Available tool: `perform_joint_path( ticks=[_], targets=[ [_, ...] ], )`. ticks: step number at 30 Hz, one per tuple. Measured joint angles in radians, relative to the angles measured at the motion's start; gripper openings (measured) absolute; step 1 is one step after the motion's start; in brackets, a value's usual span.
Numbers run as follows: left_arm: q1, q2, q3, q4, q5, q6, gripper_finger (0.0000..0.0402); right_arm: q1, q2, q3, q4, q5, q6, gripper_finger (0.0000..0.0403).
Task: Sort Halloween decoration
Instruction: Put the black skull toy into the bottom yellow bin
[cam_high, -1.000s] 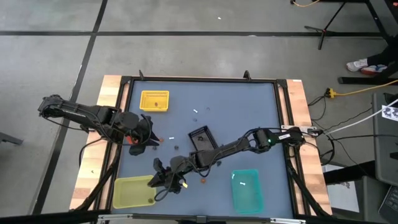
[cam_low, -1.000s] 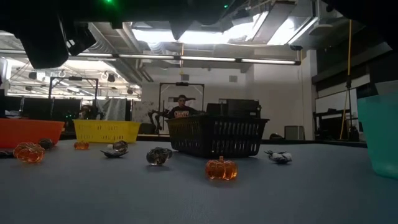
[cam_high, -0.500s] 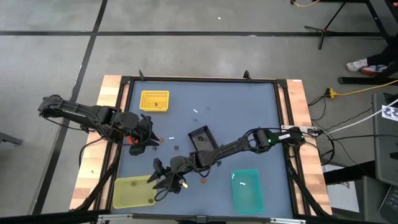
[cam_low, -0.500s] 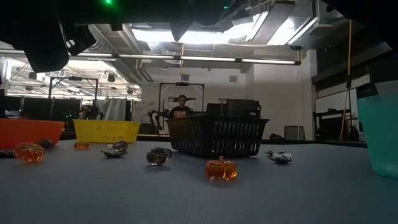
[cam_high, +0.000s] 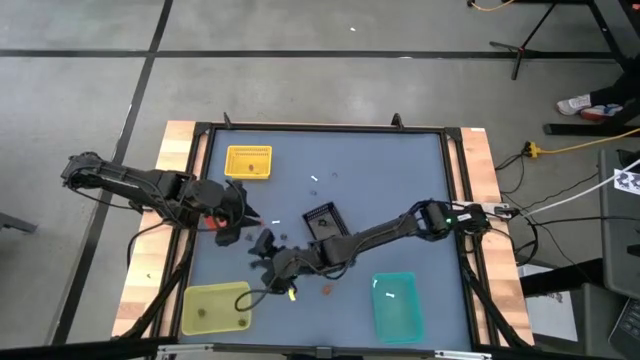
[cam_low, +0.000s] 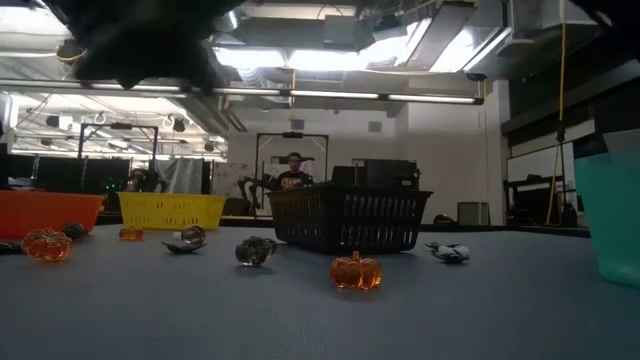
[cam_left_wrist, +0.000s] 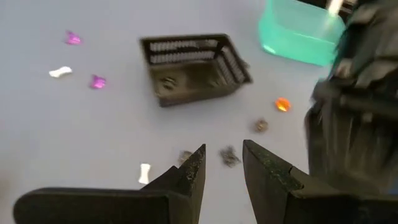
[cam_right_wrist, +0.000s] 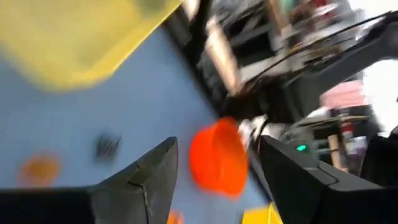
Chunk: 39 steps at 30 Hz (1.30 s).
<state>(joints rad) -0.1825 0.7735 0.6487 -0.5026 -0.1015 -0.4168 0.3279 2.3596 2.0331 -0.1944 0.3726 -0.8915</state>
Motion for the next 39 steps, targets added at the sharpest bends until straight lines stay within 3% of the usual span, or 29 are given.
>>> perform_joint_path(
  ticks=[12, 22, 28, 39],
  targets=[
    [0.000, 0.160, 0.000, 0.204, -0.031, 0.008, 0.0095, -0.001, -0.311, 0.000, -0.829, -0.007, 0.399, 0.0215],
    [0.003, 0.331, 0.000, 0.379, -0.039, 0.009, 0.0176, -0.001, -0.516, -0.003, -1.232, -0.021, 0.709, 0.0215],
    [0.002, 0.463, 0.000, 0.391, -0.039, 0.065, 0.0201, -0.001, -0.721, -0.207, -1.206, 0.011, 0.829, 0.0215],
    [0.000, 0.672, 0.000, 0.392, -0.050, 0.192, 0.0191, -0.001, -1.288, -0.940, -0.738, 0.036, 1.037, 0.0215]
  ],
)
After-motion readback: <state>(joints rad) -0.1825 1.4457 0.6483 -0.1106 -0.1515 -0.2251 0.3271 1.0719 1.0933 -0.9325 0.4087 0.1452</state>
